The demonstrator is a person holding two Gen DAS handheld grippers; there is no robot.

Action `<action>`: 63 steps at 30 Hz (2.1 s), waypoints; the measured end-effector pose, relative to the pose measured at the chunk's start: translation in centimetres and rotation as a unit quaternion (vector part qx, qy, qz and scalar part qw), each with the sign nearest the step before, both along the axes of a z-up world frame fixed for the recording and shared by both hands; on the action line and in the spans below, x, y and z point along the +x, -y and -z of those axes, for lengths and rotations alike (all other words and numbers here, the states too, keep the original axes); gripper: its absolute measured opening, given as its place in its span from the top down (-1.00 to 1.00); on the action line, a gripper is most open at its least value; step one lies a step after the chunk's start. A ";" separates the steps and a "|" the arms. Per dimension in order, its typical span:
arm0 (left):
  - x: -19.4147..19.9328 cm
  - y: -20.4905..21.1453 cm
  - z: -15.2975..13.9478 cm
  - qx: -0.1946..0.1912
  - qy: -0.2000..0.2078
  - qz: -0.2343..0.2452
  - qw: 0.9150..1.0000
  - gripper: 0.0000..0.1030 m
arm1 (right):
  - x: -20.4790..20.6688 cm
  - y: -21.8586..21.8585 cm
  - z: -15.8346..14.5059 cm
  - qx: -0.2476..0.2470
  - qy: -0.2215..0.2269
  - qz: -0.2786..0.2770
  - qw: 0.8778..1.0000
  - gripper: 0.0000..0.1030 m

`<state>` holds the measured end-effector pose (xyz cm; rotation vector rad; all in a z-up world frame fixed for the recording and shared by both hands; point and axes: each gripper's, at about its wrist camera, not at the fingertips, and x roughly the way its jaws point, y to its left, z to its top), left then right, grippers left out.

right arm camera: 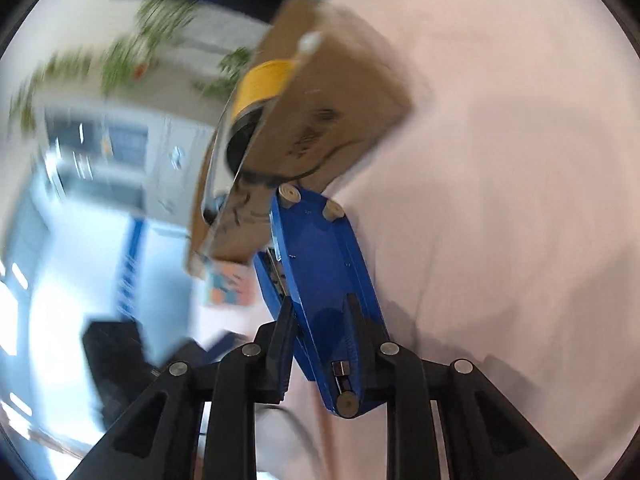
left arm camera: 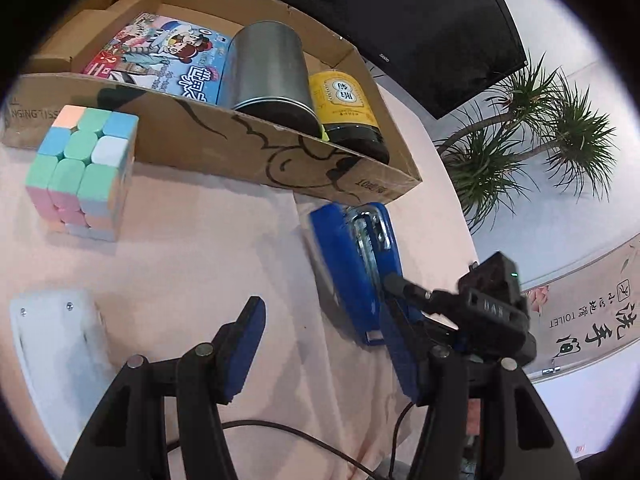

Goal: Organize rigid objects
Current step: 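Grasp the blue stapler with the right tool and lower it into the box, then grasp the pastel Rubik's cube with the right tool and place it in the box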

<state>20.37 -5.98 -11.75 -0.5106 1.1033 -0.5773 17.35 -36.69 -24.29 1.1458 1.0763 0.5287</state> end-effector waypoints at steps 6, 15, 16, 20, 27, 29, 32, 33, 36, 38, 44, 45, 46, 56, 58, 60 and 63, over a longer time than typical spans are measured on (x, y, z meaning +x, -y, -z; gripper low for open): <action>0.6 0.8 0.1 -0.004 -0.002 0.005 1.000 -0.14 | -0.6 4.6 0.5 -0.061 -0.028 0.106 0.992 0.27; 2.6 3.3 1.1 -0.006 -0.005 0.028 1.000 -0.14 | -1.1 -2.5 -7.4 -0.377 0.153 -0.031 0.913 -0.36; 2.8 3.2 1.2 -0.006 -0.004 0.030 1.000 -0.14 | -0.8 -4.0 -7.0 -0.410 0.159 -0.045 0.897 -0.32; 2.5 3.0 1.3 0.007 -0.004 0.025 1.000 -0.14 | 0.5 -6.9 -5.5 -0.492 0.152 -0.078 0.854 0.52; 2.0 1.3 2.8 -0.027 -0.041 0.021 0.999 -0.14 | 0.5 -9.0 -5.1 -0.331 0.120 -0.104 0.930 0.54; 1.8 0.8 3.2 -0.040 -0.052 0.023 0.998 -0.13 | 0.7 -9.7 -4.4 -0.262 0.100 -0.111 0.953 0.54; 1.0 -0.1 3.1 -0.054 -0.047 0.023 0.997 0.04 | 0.7 -11.8 -3.7 -0.178 0.077 -0.132 0.972 0.56; 0.7 -0.7 2.8 -0.048 -0.039 0.014 0.998 0.05 | 0.7 -12.6 -3.6 -0.171 0.076 -0.138 0.973 0.57; 0.4 -3.4 0.3 -0.050 -0.005 -0.012 0.999 0.16 | 0.9 -14.8 -5.4 -0.181 0.105 -0.147 0.967 0.56; 0.9 -5.0 -2.0 -0.041 0.025 -0.025 0.999 0.17 | 1.6 -16.2 -7.7 -0.179 0.133 -0.150 0.963 0.56; 7.7 -9.6 -7.3 -0.011 0.075 -0.028 0.997 0.16 | 8.0 -22.1 -14.3 -0.184 0.214 -0.142 0.949 0.55; 9.3 -10.2 -7.4 -0.006 0.071 -0.026 0.997 0.16 | 9.7 -22.9 -14.9 -0.184 0.215 -0.140 0.949 0.55; 10.4 -10.4 -7.2 -0.003 0.067 -0.026 0.997 0.16 | 11.0 -23.2 -15.2 -0.183 0.212 -0.137 0.950 0.55; 18.2 -13.9 -0.7 0.023 -0.011 -0.035 0.999 -0.01 | 20.2 -28.6 -10.0 -0.228 0.125 -0.101 0.960 0.57; 18.2 -14.7 -0.5 0.012 -0.019 -0.042 0.999 0.04 | 21.1 -29.7 -9.7 -0.249 0.124 -0.097 0.956 0.57; 18.0 -15.4 -0.7 0.000 -0.021 -0.049 0.999 0.04 | 21.7 -30.3 -9.6 -0.259 0.121 -0.093 0.954 0.55; 17.8 -15.9 -1.5 0.002 -0.010 -0.061 0.998 -0.08 | 21.3 -30.8 -10.2 -0.285 0.129 -0.082 0.946 0.53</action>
